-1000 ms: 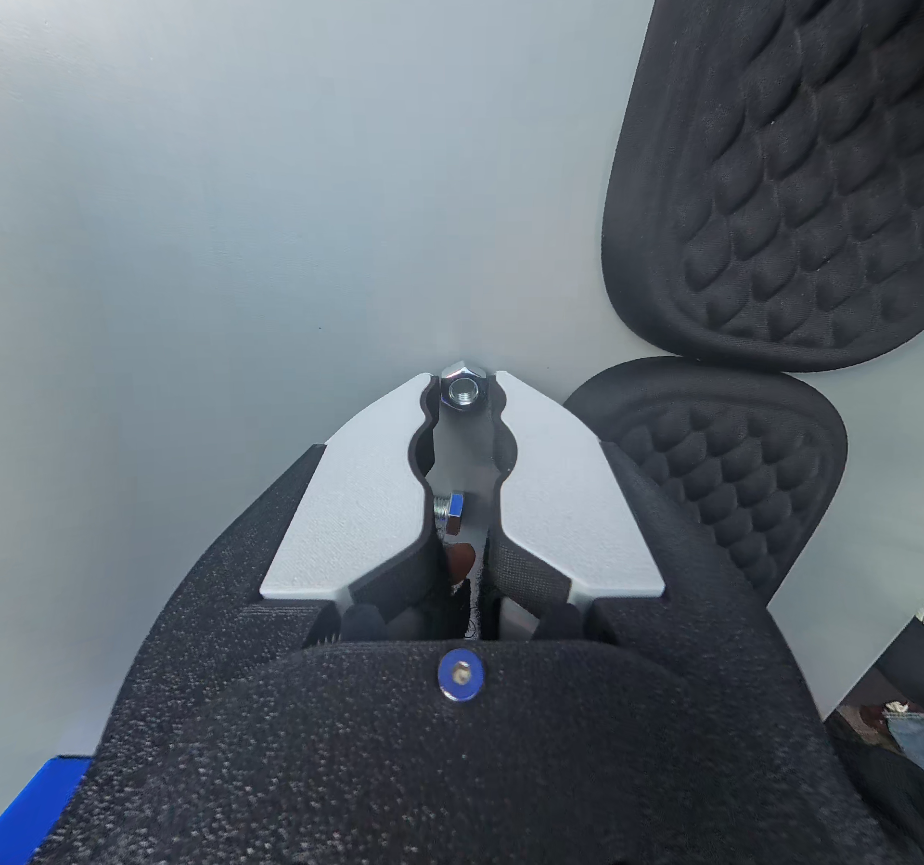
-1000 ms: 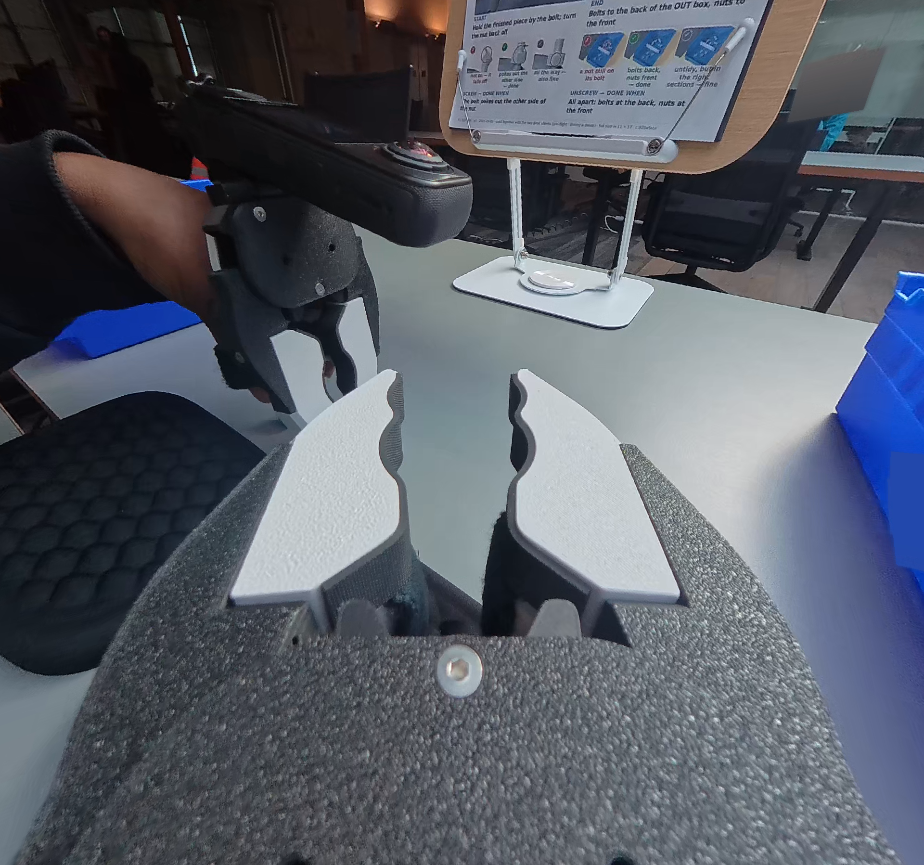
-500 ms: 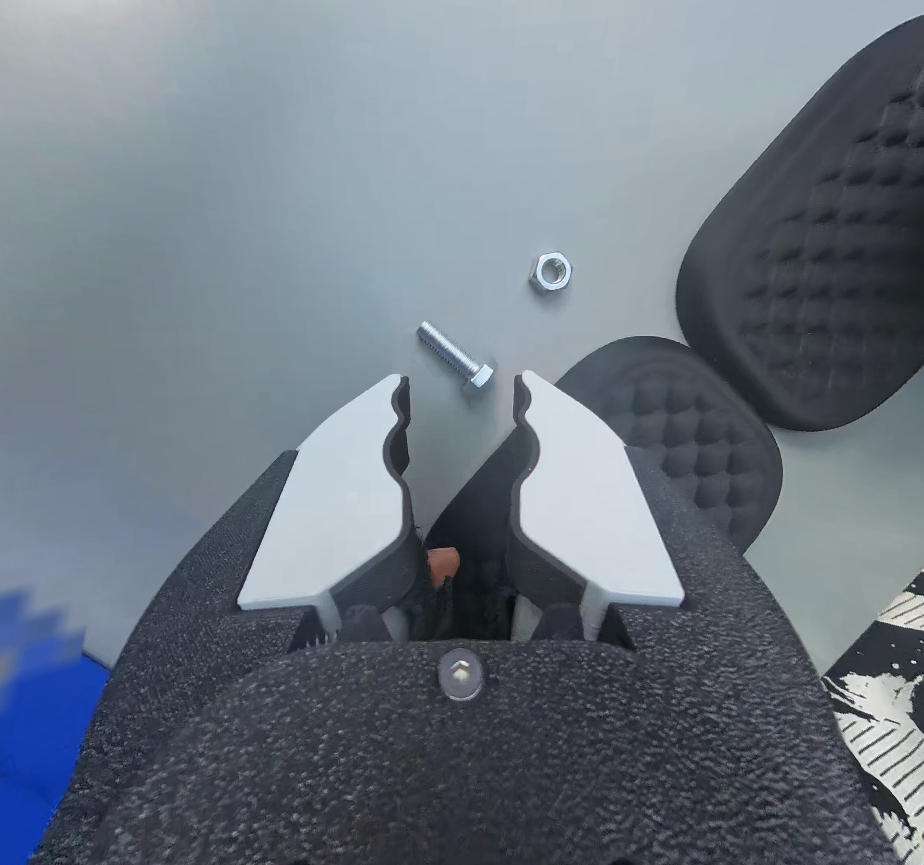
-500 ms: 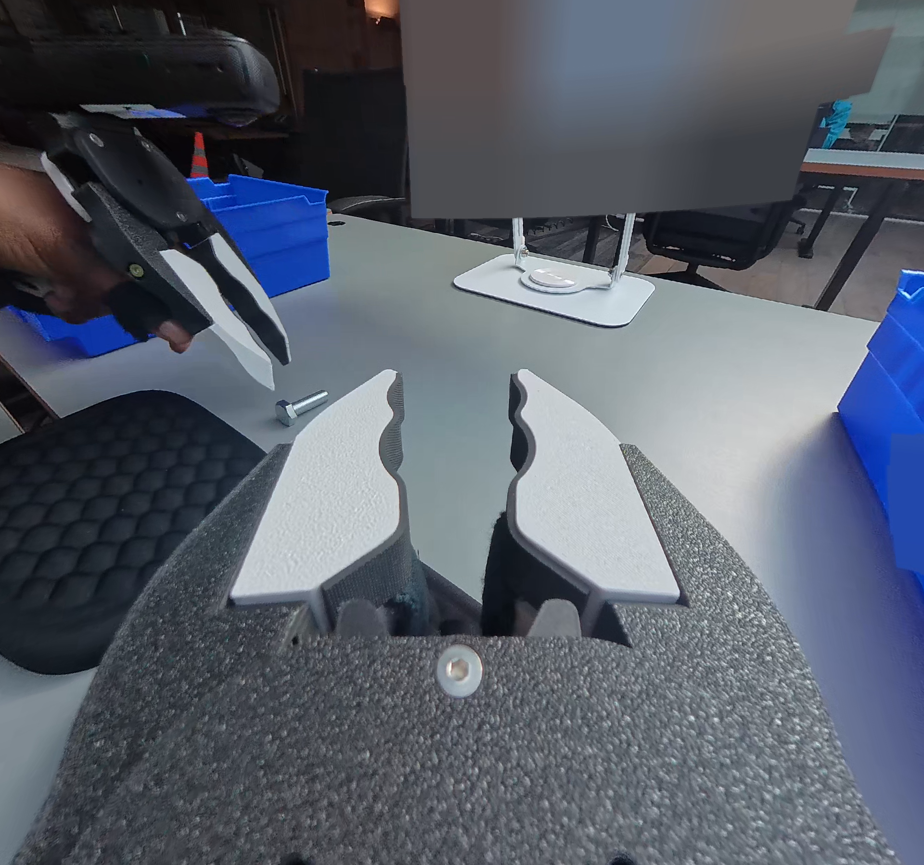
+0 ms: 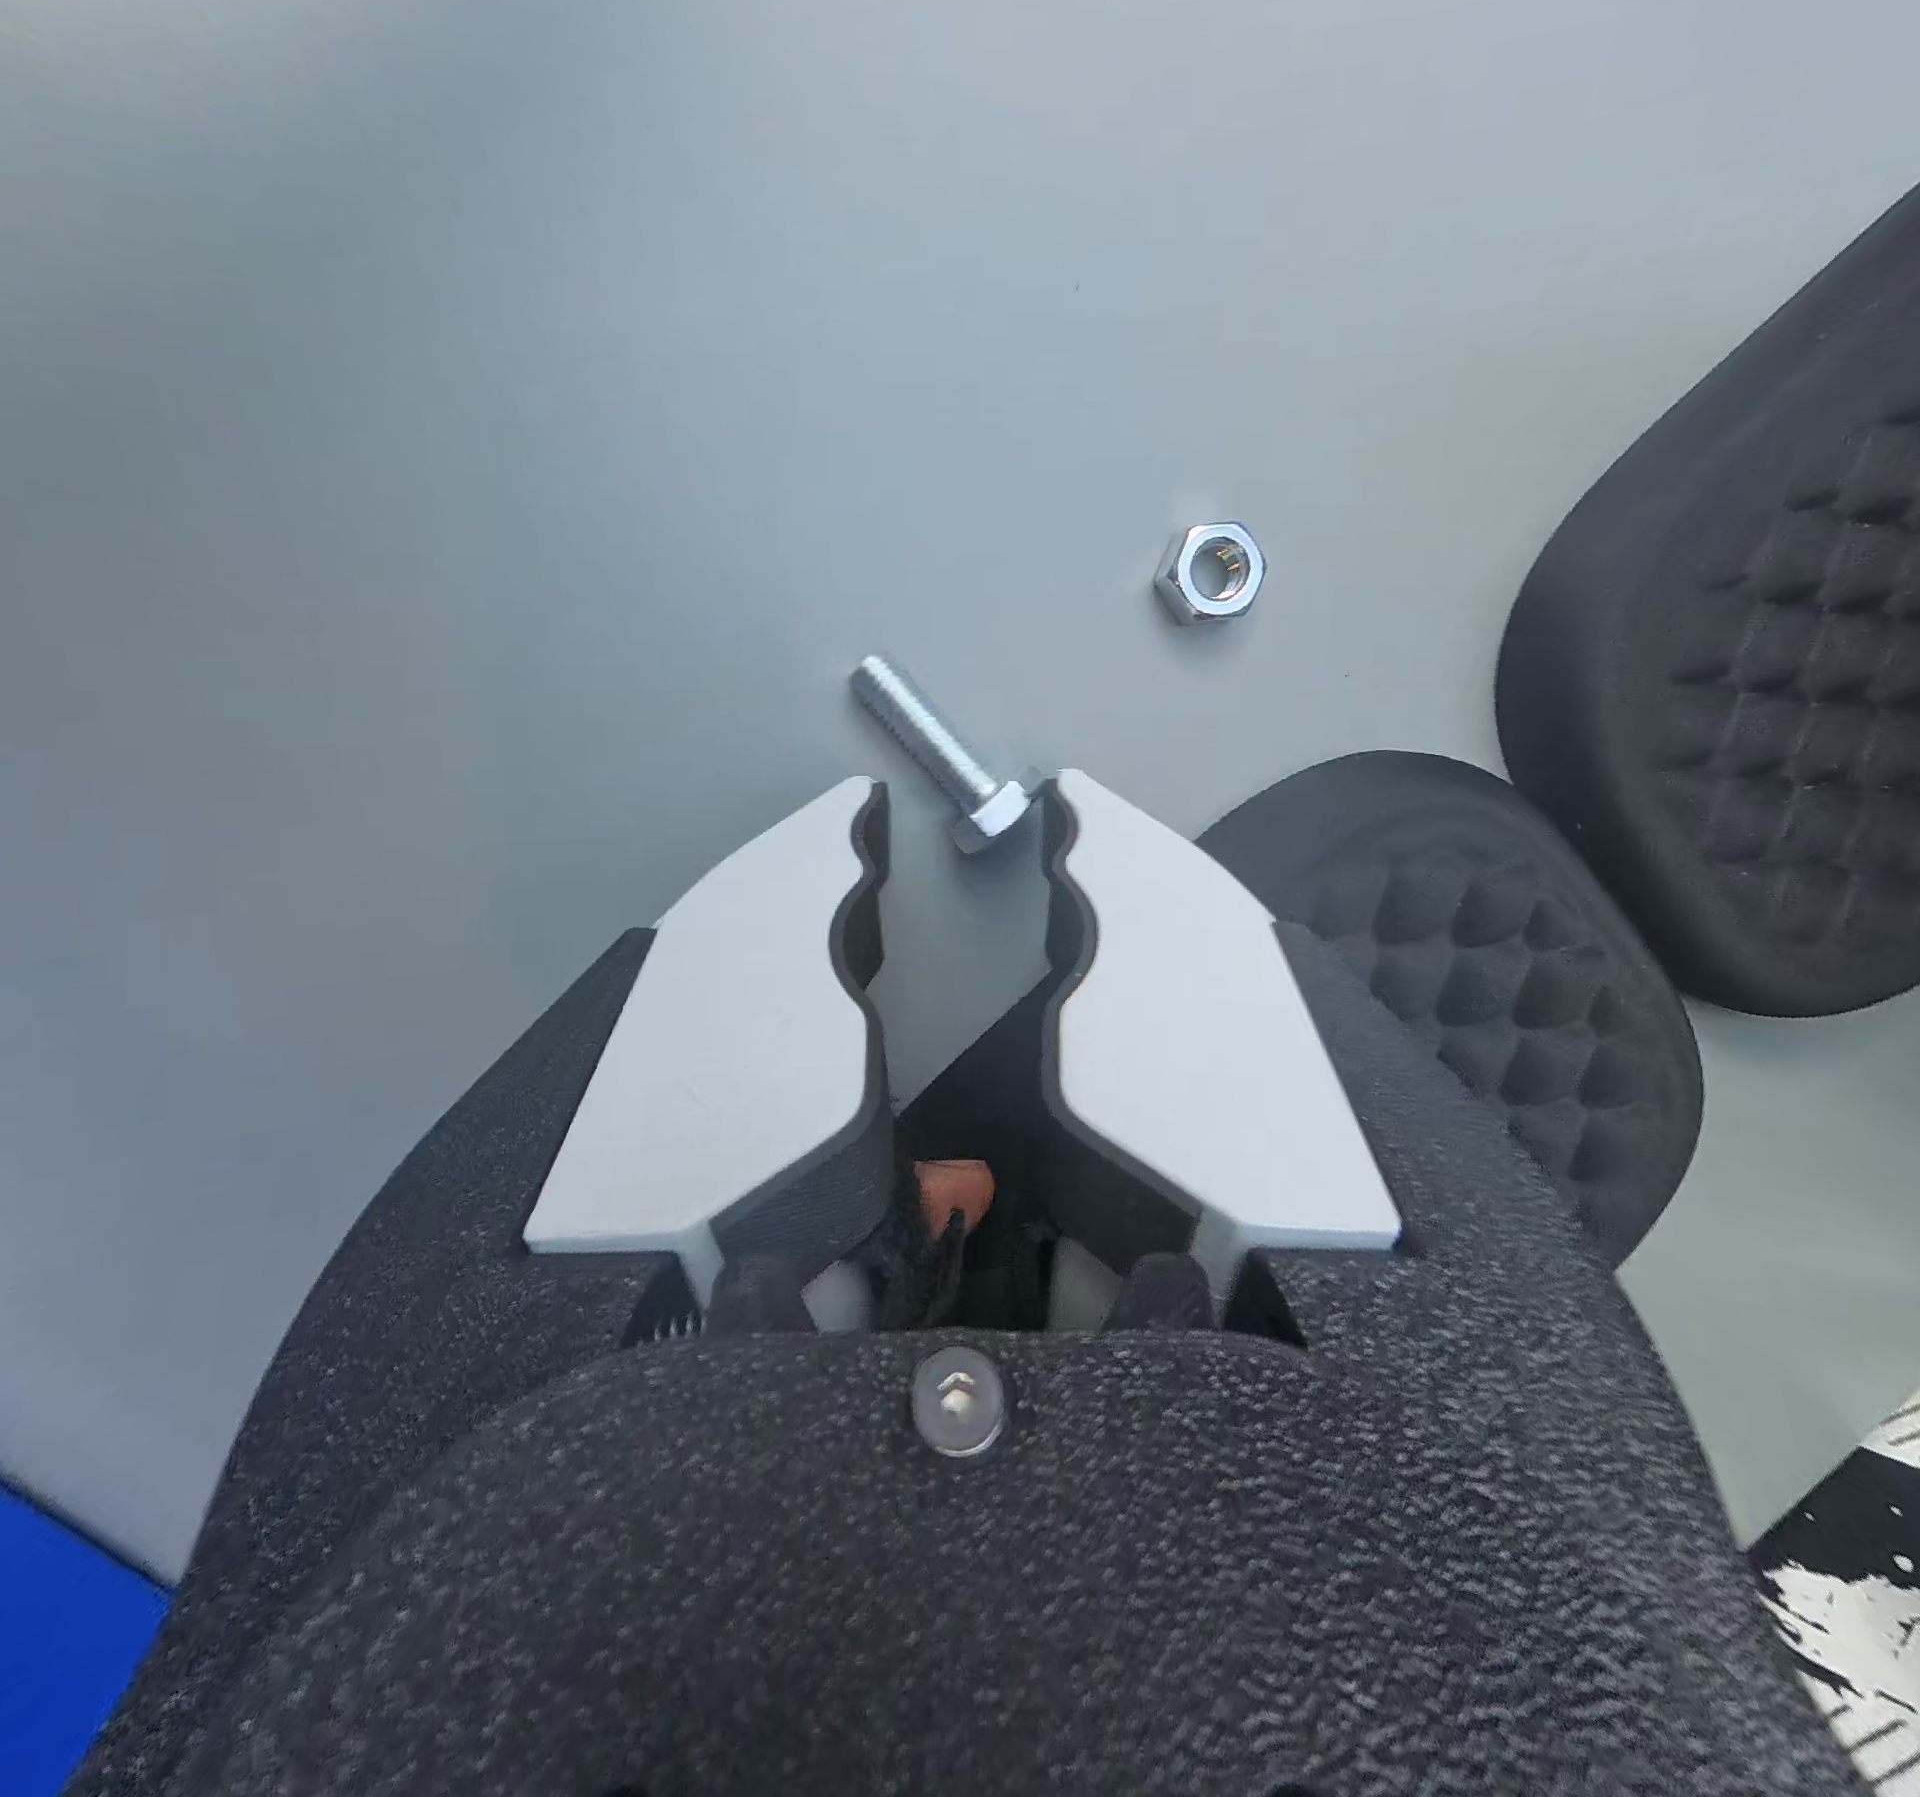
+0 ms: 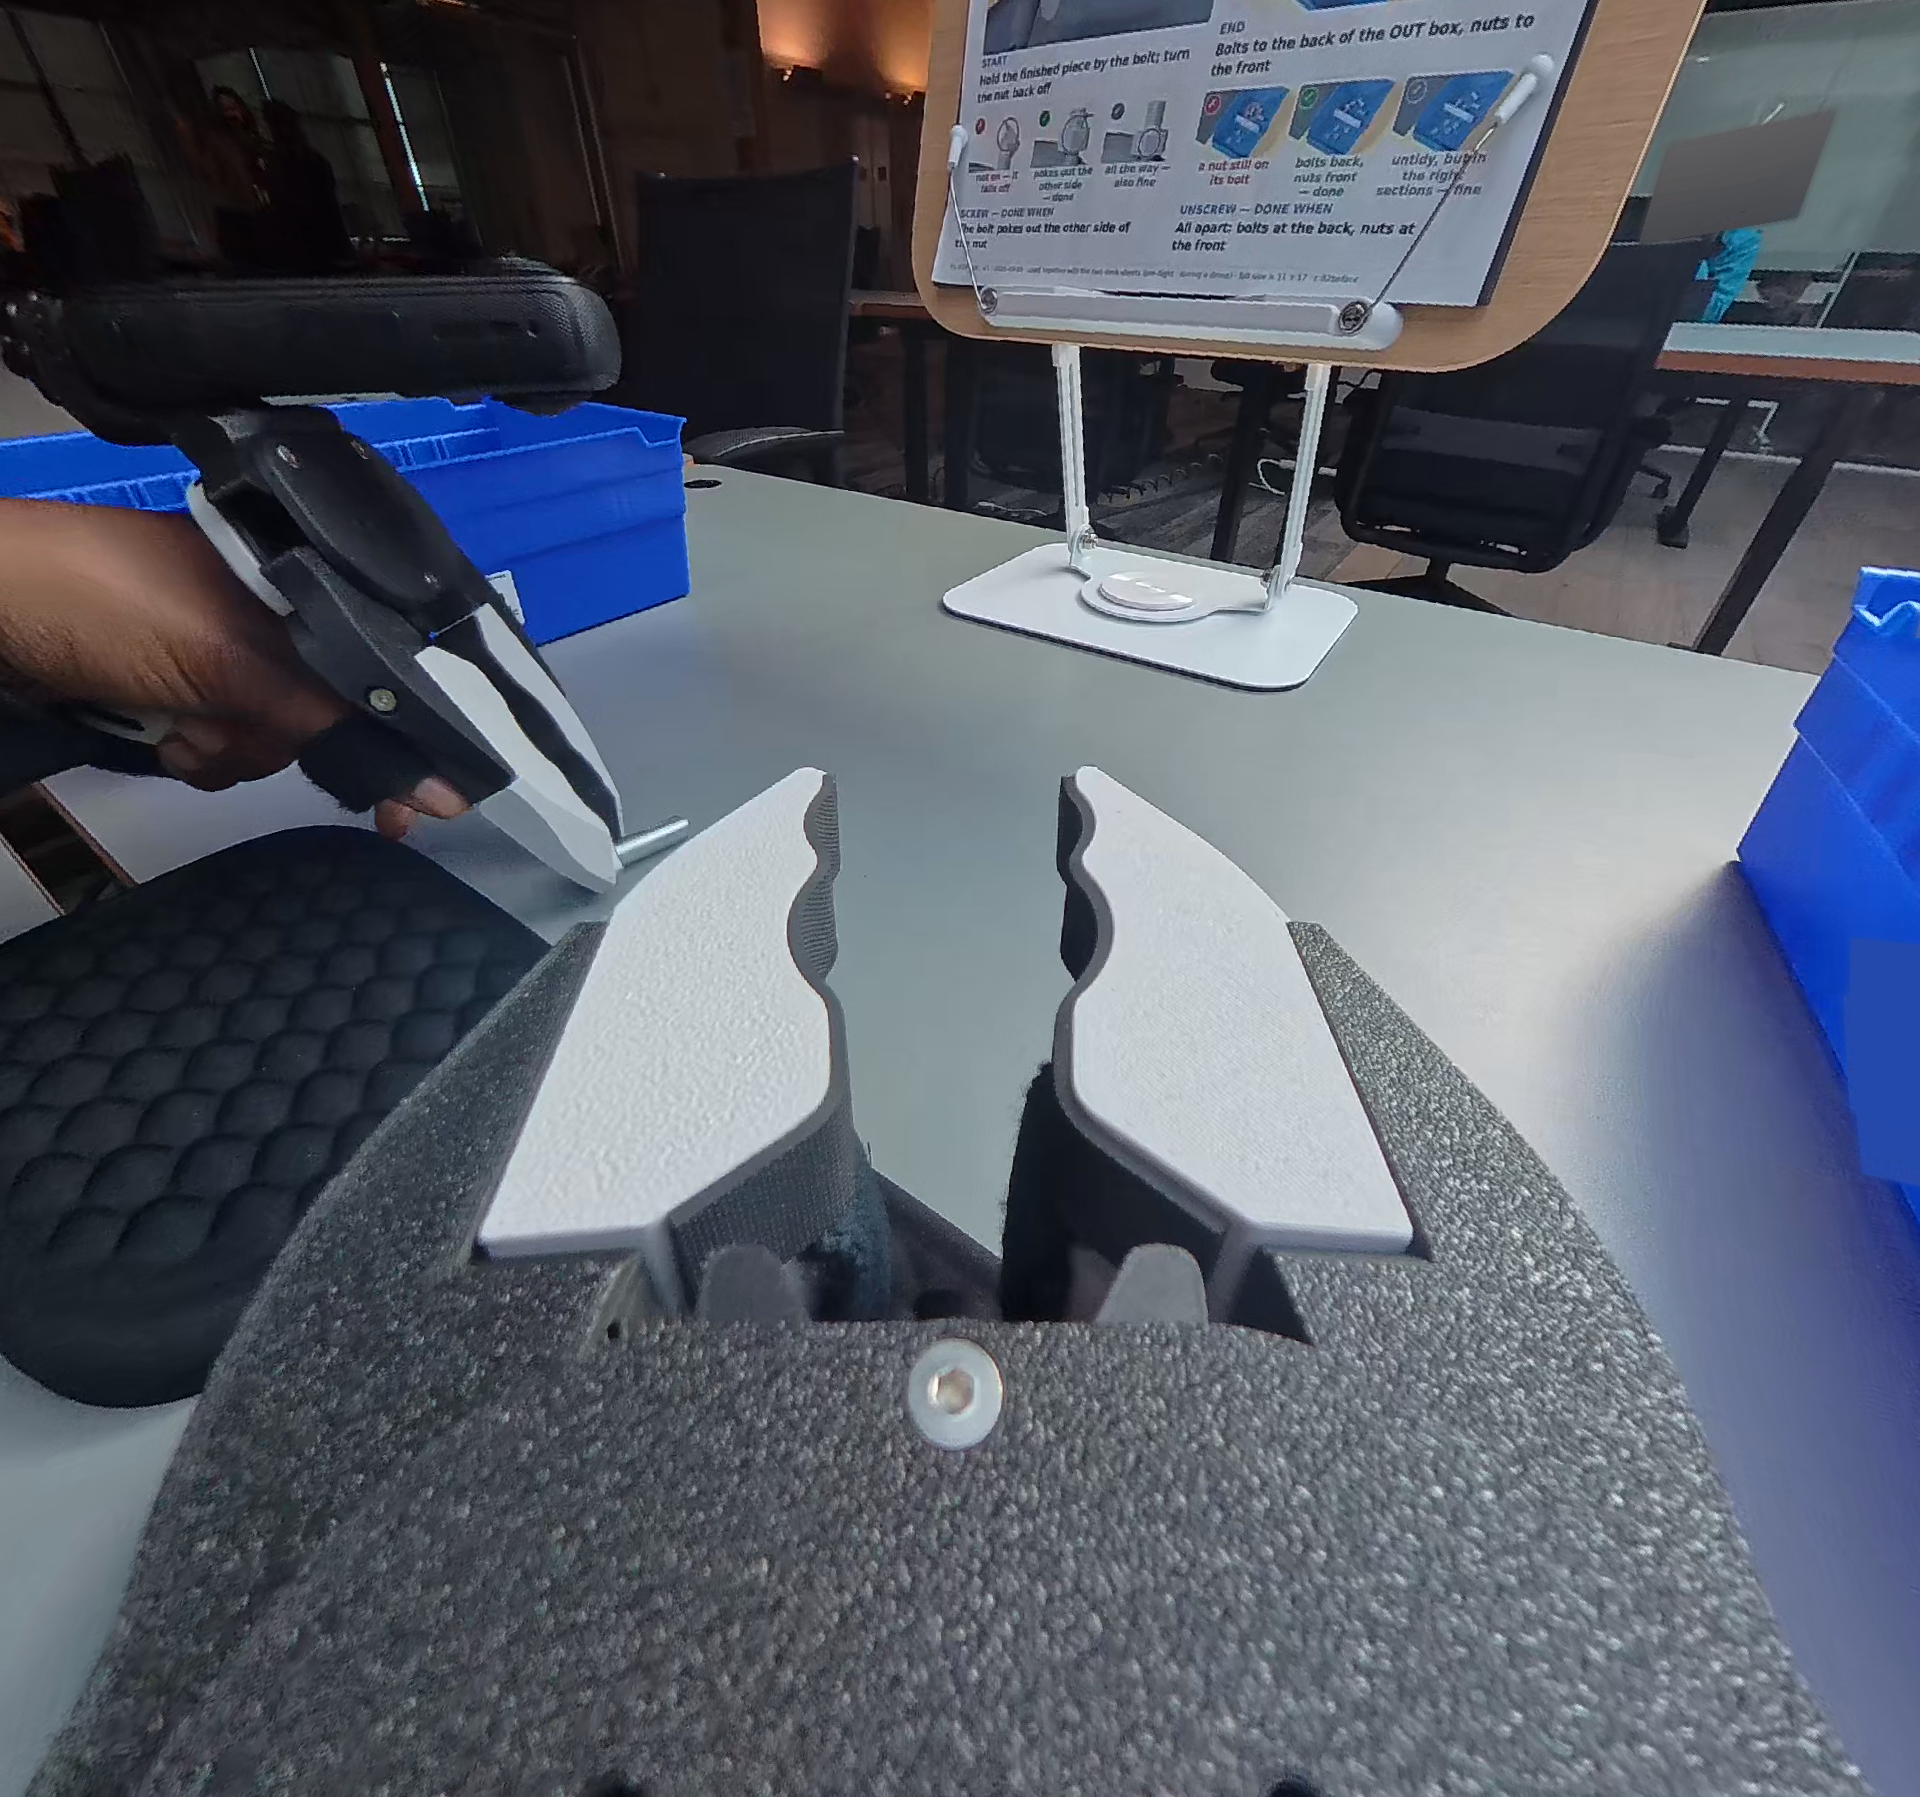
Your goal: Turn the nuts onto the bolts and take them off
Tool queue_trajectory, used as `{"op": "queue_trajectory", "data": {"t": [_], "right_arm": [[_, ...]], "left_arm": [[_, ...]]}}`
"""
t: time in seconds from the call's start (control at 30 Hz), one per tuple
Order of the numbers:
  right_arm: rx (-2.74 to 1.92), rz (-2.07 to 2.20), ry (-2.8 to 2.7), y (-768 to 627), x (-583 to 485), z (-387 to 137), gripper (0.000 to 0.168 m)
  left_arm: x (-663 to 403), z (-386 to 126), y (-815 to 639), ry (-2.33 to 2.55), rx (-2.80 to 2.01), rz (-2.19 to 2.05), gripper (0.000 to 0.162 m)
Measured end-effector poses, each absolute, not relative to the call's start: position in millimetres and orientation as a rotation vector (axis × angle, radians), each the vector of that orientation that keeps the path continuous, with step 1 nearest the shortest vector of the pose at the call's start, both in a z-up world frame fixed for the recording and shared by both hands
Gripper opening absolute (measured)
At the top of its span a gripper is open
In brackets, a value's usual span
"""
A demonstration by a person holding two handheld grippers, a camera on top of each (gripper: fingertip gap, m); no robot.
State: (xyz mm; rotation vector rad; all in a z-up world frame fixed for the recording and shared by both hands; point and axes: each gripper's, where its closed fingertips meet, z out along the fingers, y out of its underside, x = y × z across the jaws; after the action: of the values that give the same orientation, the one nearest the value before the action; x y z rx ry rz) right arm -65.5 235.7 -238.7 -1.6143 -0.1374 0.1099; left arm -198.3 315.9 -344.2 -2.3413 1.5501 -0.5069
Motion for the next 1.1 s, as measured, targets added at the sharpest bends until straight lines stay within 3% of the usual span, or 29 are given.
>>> {"op": "queue_trajectory", "data": {"t": [0.03, 0.33, 0.53, 0.8, 1.1], "right_arm": [[-1.615, 0.111, -0.137, 235.7, -65.3, -238.7, 0.04], [-1.626, 0.108, -0.144, 236.7, -65.9, -240.3, 0.04], [-1.692, 0.144, -0.206, 241.4, -75.4, -245.0, 0.037], [-1.797, 0.615, -0.366, 265.2, -129.7, -242.5, 0.033], [-1.854, 1.023, -0.295, 288.6, -151.8, -247.2, 0.027]], "left_arm": [[-198.2, -345.4, 314.0, 1.564, -2.342, -0.521, 0.018], [-202.2, -342.4, 324.4, 1.546, -2.157, -0.568, 0.017], [-185.3, -313.8, 326.6, 1.484, -1.817, -0.625, 0.016], [-161.5, -274.3, 292.4, 1.492, -1.45, -0.712, 0.016], [-155.5, -262.6, 272.6, 1.529, -1.35, -0.739, 0.016]]}}
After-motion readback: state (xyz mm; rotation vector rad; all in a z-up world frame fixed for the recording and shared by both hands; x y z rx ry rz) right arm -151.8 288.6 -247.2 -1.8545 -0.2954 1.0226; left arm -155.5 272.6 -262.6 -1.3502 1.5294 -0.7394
